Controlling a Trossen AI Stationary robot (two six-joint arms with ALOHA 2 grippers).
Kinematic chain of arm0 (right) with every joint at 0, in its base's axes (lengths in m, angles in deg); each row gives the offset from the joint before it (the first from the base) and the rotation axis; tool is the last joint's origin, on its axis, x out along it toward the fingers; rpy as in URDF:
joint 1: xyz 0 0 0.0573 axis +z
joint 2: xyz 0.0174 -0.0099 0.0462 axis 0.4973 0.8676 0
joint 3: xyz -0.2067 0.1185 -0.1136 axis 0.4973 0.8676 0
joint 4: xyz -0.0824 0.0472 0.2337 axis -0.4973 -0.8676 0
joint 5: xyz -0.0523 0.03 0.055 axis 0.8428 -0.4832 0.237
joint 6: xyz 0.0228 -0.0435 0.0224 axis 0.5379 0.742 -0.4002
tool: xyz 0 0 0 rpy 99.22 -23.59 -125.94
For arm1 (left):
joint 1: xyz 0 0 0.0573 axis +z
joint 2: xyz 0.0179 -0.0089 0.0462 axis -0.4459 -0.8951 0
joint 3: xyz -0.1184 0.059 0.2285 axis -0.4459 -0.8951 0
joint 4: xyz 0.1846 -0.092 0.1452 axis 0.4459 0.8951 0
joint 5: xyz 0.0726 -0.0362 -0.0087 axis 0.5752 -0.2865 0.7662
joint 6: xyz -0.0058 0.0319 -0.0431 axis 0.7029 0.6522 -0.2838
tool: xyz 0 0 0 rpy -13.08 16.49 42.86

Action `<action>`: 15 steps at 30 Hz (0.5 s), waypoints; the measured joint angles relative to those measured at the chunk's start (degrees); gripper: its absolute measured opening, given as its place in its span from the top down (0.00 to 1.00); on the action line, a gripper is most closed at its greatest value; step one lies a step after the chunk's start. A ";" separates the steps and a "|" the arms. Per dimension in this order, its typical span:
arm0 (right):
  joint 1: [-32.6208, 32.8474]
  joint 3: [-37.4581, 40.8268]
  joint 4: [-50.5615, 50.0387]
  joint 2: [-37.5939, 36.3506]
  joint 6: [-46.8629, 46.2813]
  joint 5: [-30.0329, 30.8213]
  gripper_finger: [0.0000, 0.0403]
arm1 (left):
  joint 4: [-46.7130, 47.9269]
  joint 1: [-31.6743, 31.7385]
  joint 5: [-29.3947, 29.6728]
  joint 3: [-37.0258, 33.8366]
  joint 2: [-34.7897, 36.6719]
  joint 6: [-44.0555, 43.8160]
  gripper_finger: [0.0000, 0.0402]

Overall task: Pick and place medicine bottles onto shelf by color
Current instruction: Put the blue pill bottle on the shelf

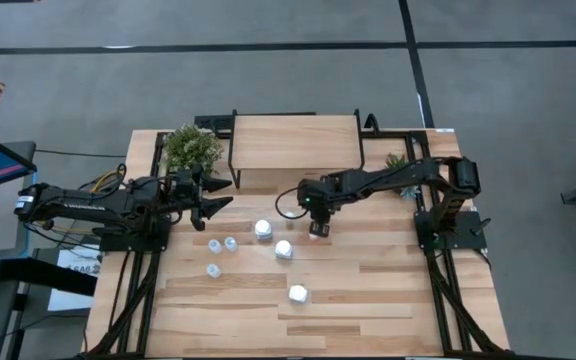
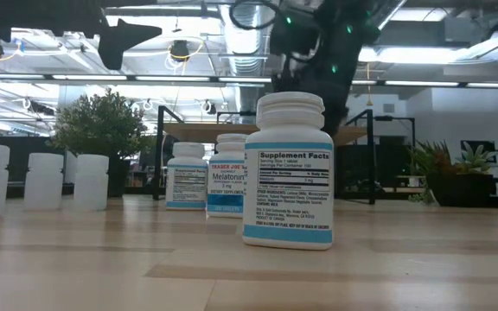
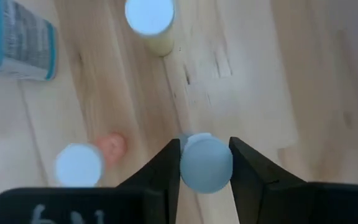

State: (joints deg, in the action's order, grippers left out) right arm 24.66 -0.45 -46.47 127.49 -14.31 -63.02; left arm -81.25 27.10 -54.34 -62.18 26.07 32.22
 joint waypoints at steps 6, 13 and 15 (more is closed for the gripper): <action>-2.29 -15.14 -15.32 0.00 2.80 -0.39 0.70 | -0.01 0.00 -0.02 0.00 0.00 0.02 0.39; -10.61 -33.81 -26.70 -0.02 6.87 0.07 0.70 | -0.05 0.00 -0.02 0.00 0.00 0.02 0.39; -14.24 -36.98 -28.47 -0.08 7.91 0.10 0.70 | -0.06 0.00 -0.02 0.00 0.00 0.02 0.39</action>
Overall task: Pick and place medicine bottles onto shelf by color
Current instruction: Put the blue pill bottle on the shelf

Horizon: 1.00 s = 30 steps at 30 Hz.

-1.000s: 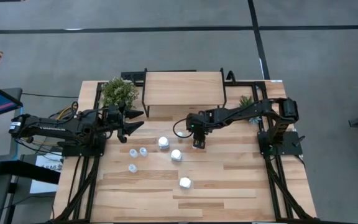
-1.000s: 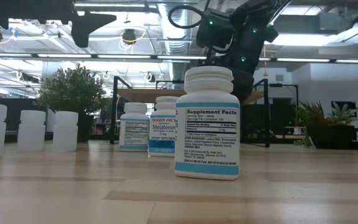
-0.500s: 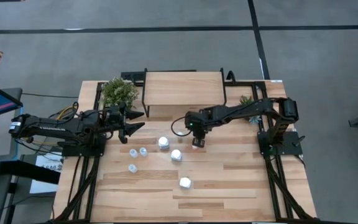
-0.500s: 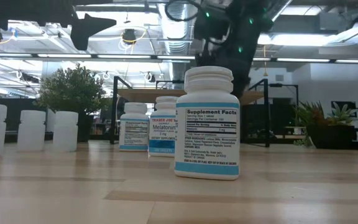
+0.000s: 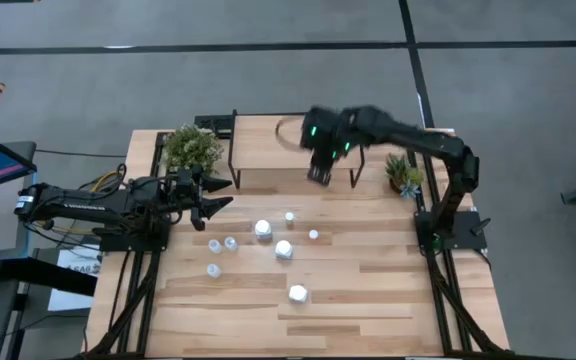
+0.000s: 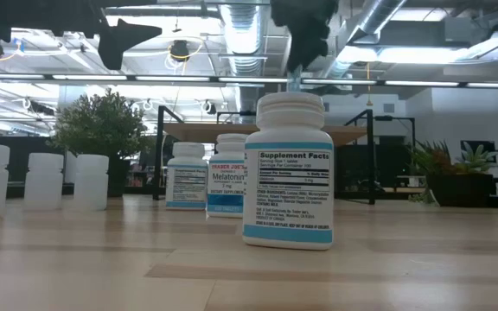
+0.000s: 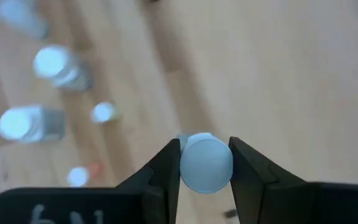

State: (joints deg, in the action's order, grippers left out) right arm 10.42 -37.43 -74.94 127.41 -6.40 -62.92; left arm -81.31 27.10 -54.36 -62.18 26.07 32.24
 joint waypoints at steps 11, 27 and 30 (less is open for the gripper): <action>-20.08 6.16 2.20 -3.38 0.66 -2.89 0.70 | -0.04 0.00 0.02 0.00 0.00 0.02 0.39; -19.77 12.03 10.22 -3.23 8.78 0.81 0.70 | -0.07 0.00 0.46 -0.02 0.00 0.04 0.39; -18.73 13.83 10.75 -3.17 9.49 2.79 0.70 | -0.07 0.00 0.46 -0.02 0.00 0.04 0.39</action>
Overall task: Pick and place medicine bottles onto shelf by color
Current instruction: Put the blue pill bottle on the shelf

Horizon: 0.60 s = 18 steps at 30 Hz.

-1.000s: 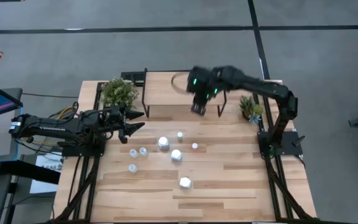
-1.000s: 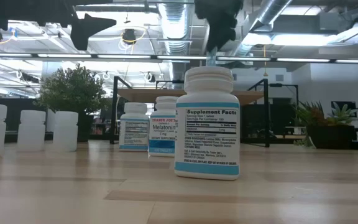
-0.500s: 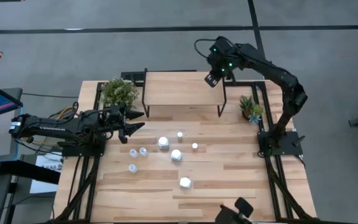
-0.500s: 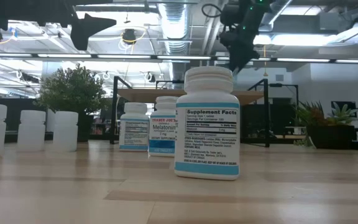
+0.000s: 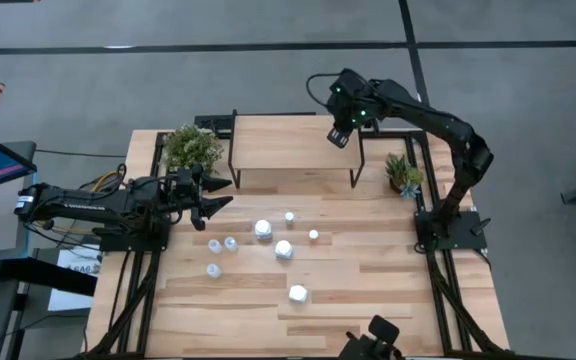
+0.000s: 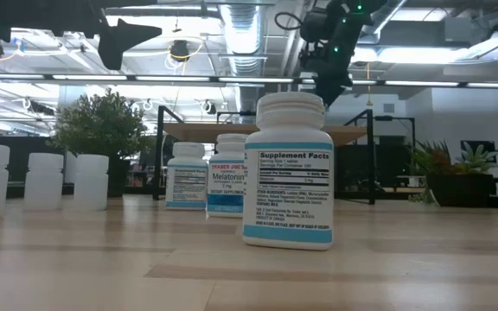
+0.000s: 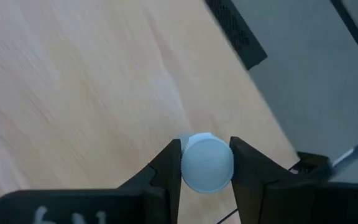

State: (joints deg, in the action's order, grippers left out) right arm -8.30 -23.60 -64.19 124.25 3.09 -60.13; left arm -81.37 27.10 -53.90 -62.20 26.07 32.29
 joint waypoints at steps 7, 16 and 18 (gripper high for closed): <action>0.19 0.20 0.49 -0.04 0.00 0.76 0.70 | 0.00 0.00 0.00 0.00 0.00 0.00 0.39; 0.13 0.20 -0.29 -0.04 -0.26 0.71 0.62 | 0.00 0.00 0.00 0.00 0.00 0.00 0.39; 0.12 0.19 -0.30 -0.04 -0.29 0.65 0.59 | 0.00 0.00 0.00 0.00 0.00 0.00 0.39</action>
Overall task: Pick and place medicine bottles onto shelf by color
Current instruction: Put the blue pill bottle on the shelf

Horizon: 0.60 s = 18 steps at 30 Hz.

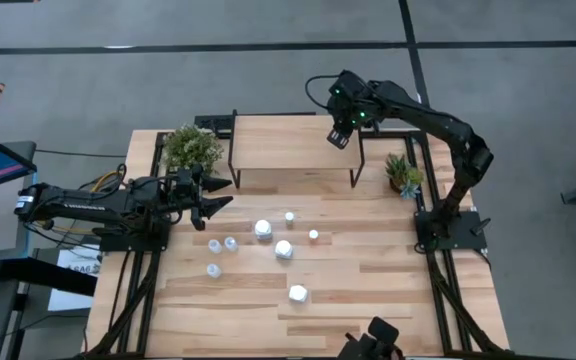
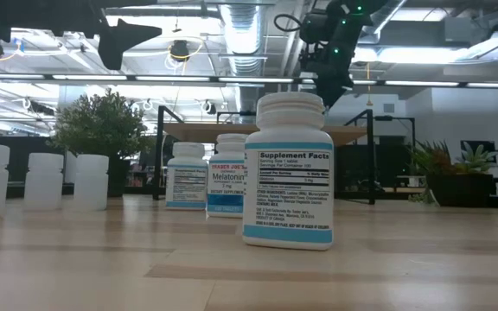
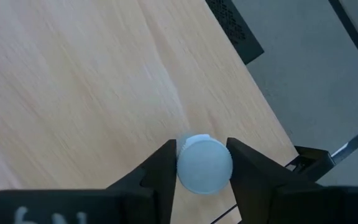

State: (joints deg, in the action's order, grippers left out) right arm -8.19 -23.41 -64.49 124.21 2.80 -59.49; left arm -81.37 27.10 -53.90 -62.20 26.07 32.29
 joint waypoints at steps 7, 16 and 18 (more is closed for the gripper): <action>-0.01 -0.01 0.01 0.00 -0.62 -0.10 0.52 | 0.01 0.00 0.00 0.00 0.00 0.00 0.39; 0.00 -0.91 0.50 0.00 -0.62 -0.19 0.51 | 0.02 0.00 0.00 0.00 0.00 0.00 0.39; -0.01 -1.56 0.48 0.00 -0.57 -0.18 0.52 | 0.02 0.00 0.00 0.00 0.00 0.00 0.39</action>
State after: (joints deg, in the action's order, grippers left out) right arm -8.20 -24.96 -64.01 124.21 2.23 -59.67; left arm -81.35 27.10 -53.90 -62.20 26.07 32.29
